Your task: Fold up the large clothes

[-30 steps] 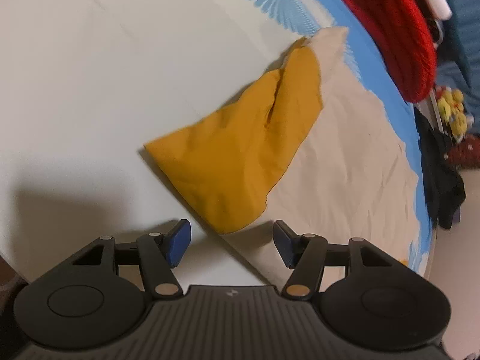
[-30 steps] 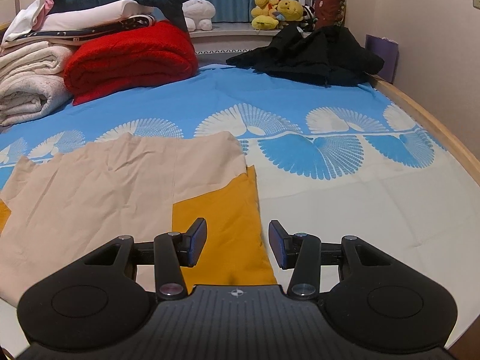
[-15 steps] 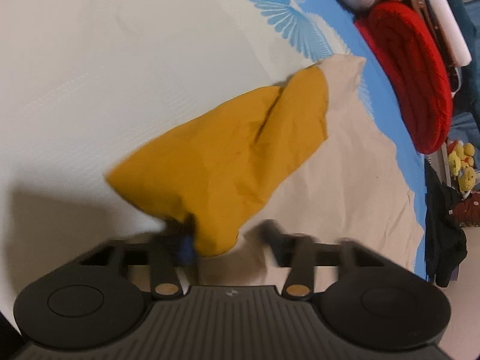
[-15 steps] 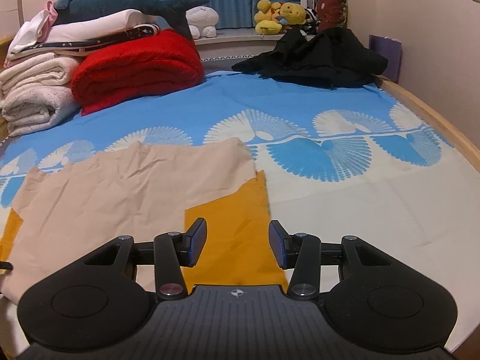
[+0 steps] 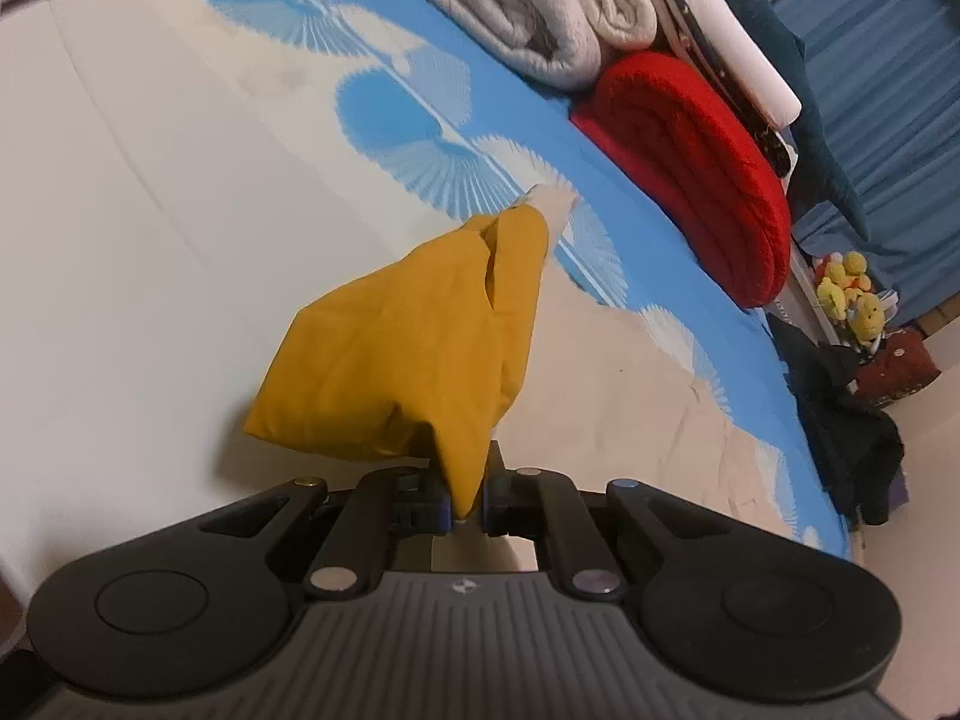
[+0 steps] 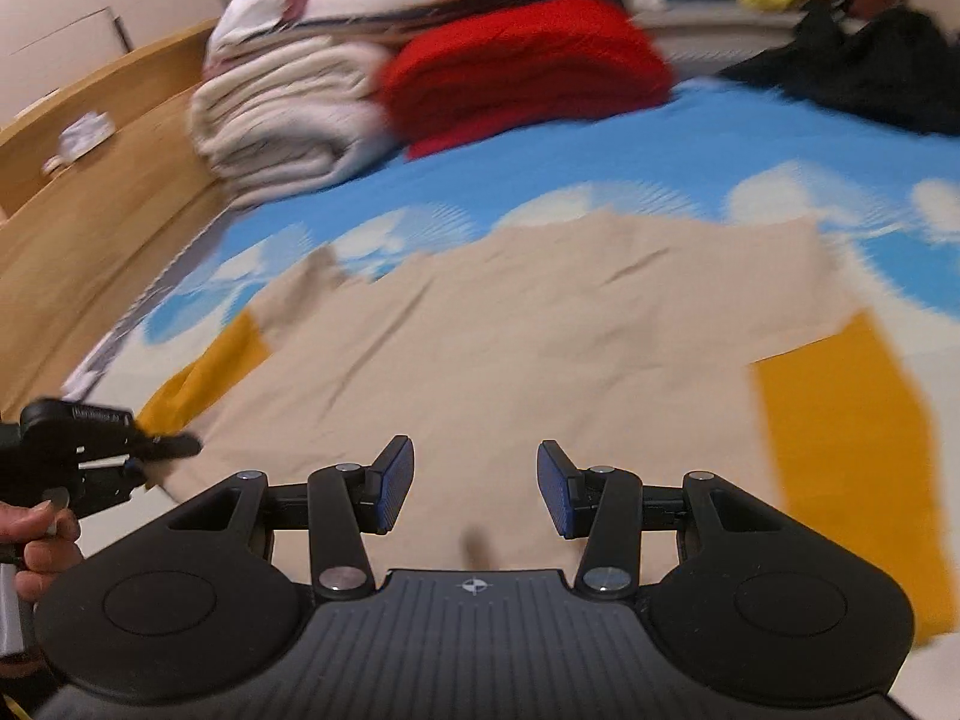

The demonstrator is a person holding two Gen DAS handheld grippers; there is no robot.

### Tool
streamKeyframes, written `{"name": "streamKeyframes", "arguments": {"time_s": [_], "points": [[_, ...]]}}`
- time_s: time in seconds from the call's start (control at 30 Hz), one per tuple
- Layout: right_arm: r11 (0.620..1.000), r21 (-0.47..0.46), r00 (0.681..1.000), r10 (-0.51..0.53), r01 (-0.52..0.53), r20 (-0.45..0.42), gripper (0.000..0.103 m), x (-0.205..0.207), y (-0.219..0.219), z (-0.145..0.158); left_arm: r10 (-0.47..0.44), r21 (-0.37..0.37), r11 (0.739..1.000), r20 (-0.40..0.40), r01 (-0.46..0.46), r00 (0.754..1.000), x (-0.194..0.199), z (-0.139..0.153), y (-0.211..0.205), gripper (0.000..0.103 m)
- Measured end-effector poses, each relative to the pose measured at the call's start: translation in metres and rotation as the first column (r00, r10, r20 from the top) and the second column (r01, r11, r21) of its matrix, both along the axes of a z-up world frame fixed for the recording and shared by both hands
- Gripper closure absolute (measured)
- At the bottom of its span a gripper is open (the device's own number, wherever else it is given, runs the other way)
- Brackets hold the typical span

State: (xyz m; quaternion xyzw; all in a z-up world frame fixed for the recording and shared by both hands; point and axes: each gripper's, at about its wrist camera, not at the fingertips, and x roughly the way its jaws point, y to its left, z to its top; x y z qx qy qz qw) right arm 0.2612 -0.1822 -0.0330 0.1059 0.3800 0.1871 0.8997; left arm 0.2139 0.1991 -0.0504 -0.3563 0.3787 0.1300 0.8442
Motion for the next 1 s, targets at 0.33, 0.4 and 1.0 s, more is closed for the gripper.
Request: {"name": "streamKeyframes", "arguments": {"time_s": [0.33,0.4,1.0], "points": [[0.981,-0.193,0.953,-0.031,-0.028,-0.300,0.050,0.047,0.073,-0.086,-0.264,0.278,0.928,0.017,0.248,0.964,-0.002,0.039,-0.041,0.094],[0.979,-0.202,0.951,-0.037,-0.027,-0.306,0.049,0.048,0.076,-0.084,-0.306,0.324,0.905,0.042,0.276,0.951,-0.001,0.047,-0.059,0.094],[0.832,0.149,0.844,-0.536,0.534,-0.028,0.052,-0.036,-0.260,0.031,-0.942,0.582,0.287,0.029,0.760,0.334,-0.019,0.026,-0.413,0.097]]}}
